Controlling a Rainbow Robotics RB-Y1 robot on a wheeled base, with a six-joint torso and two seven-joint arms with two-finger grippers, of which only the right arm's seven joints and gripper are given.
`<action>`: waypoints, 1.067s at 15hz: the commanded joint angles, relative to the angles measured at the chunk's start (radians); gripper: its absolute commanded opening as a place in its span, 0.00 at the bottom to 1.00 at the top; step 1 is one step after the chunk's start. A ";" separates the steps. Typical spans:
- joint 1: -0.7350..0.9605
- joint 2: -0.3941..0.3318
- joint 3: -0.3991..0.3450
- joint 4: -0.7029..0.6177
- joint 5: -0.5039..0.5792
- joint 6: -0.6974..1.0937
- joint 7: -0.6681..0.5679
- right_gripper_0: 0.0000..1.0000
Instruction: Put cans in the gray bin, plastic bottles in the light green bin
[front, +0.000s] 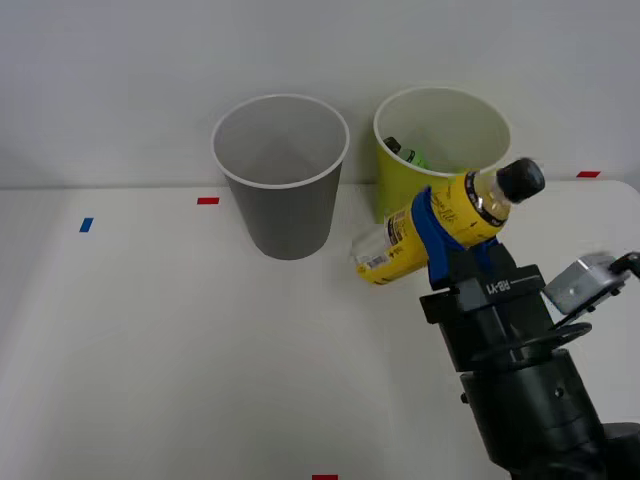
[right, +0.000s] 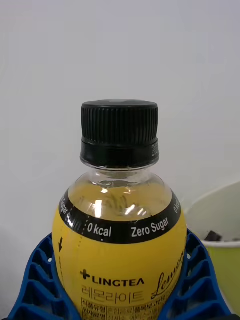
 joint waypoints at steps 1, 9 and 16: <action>-0.006 0.000 -0.019 -0.044 -0.028 -0.051 -0.004 0.00; -0.253 0.030 -0.252 -0.051 -0.326 0.166 0.007 0.00; -0.500 0.113 -0.493 0.139 -0.357 0.410 0.005 0.00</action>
